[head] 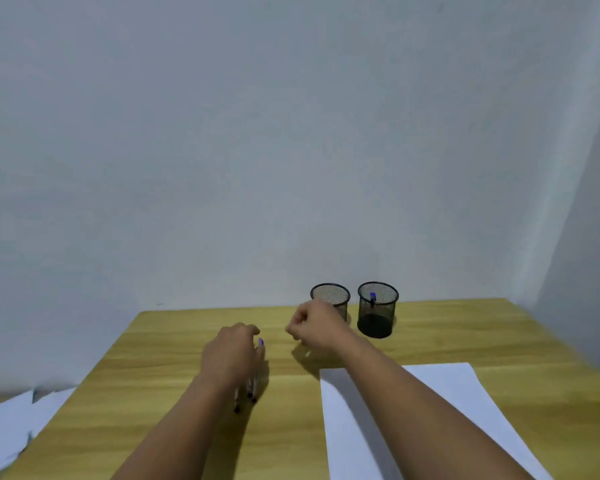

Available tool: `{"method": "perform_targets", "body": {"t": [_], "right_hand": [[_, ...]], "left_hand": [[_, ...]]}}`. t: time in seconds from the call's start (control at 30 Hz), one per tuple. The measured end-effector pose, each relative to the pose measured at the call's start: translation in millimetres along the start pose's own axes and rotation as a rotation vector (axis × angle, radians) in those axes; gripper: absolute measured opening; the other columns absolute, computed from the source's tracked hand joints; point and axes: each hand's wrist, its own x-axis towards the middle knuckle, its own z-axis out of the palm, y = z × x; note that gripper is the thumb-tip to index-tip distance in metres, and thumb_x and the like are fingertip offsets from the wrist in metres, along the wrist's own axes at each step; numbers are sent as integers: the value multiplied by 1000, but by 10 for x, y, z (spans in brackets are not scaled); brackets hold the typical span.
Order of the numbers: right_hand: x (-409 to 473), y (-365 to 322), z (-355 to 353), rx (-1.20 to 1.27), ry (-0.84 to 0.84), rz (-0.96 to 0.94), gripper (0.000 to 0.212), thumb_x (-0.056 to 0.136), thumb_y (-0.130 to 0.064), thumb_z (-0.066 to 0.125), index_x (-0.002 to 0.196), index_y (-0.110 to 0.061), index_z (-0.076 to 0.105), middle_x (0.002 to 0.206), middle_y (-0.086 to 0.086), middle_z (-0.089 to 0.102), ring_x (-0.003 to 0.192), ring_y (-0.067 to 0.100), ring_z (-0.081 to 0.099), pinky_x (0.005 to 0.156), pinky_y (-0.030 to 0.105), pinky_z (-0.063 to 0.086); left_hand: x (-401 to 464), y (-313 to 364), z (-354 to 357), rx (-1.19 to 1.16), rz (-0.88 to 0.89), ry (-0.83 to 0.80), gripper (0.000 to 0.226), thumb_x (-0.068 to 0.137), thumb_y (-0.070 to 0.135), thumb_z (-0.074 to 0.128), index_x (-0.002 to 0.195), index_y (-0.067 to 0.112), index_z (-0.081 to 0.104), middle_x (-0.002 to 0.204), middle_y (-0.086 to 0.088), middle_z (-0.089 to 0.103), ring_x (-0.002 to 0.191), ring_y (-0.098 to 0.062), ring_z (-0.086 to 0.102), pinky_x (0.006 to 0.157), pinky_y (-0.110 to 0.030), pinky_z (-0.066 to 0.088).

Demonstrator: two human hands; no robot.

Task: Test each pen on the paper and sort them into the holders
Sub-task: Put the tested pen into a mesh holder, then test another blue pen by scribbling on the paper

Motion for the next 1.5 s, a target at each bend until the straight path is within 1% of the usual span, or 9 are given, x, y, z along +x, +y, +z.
{"method": "perform_targets", "body": {"t": [0.2, 0.33, 0.57, 0.7, 0.8, 1.1, 1.23, 1.4, 1.5], "right_hand": [[72, -68, 716, -31, -98, 121, 19, 89, -28, 77, 83, -10, 77, 90, 10, 79, 86, 26, 76, 80, 39, 64], [123, -158, 909, -126, -50, 158, 30, 84, -34, 76, 74, -13, 57, 83, 6, 65, 77, 29, 61, 66, 36, 49], [121, -244, 804, -293, -53, 169, 27, 94, -34, 70, 103, -17, 52, 123, 9, 68, 114, 31, 66, 76, 34, 43], [81, -169, 575, -195, -21, 185, 30, 89, -40, 71, 82, -17, 55, 88, 5, 67, 79, 27, 64, 63, 32, 47], [12, -91, 278, 118, -84, 143, 24, 91, -27, 73, 73, -14, 65, 71, 6, 73, 60, 24, 67, 62, 36, 55], [-499, 7, -713, 573, -238, 153, 15, 98, -17, 73, 107, -5, 77, 88, 7, 76, 63, 11, 62, 54, 21, 49], [-633, 74, -854, 917, -90, 187, 11, 100, -20, 72, 98, -10, 75, 79, 2, 69, 60, 9, 57, 52, 20, 48], [-593, 152, -742, 963, 192, 238, 30, 109, -33, 60, 88, -14, 71, 53, -9, 48, 43, 6, 44, 45, 21, 33], [-573, 151, -765, 943, 323, 294, 34, 108, -32, 58, 81, -13, 67, 58, -4, 51, 37, 7, 43, 45, 26, 31]], "left_hand": [[17, -381, 357, -49, 92, 28, 25, 97, 32, 44, 102, 26, 68, 108, 12, 62, 103, -18, 61, 74, -39, 56], [-16, -506, 474, -108, 114, 110, 26, 97, 28, 50, 113, 28, 71, 119, 13, 66, 111, -17, 61, 79, -37, 56], [-27, -535, 503, -131, 131, 128, 33, 99, 32, 51, 128, 28, 66, 132, 12, 63, 118, -16, 59, 84, -33, 52], [-45, -480, 409, -83, 133, 115, 50, 100, 39, 51, 149, 30, 48, 153, 7, 50, 138, -18, 47, 108, -35, 43], [-64, -339, 271, -130, 196, 171, 56, 98, 36, 58, 152, 29, 45, 153, 7, 50, 139, -19, 47, 111, -36, 42], [-112, 242, -127, -161, 470, 331, 14, 92, 36, 62, 98, 33, 74, 85, 15, 72, 85, -16, 64, 67, -34, 51], [-209, 630, -268, -324, 456, 253, 15, 96, 40, 60, 98, 32, 73, 83, 14, 72, 77, -10, 63, 68, -38, 53], [-275, 1097, -348, -534, 439, 105, 24, 98, 34, 62, 80, 23, 74, 64, 5, 68, 54, -8, 53, 58, -33, 46], [-308, 1249, -356, -680, 379, 6, 30, 98, 31, 63, 72, 21, 72, 62, -1, 67, 54, -8, 52, 58, -29, 41]]}}
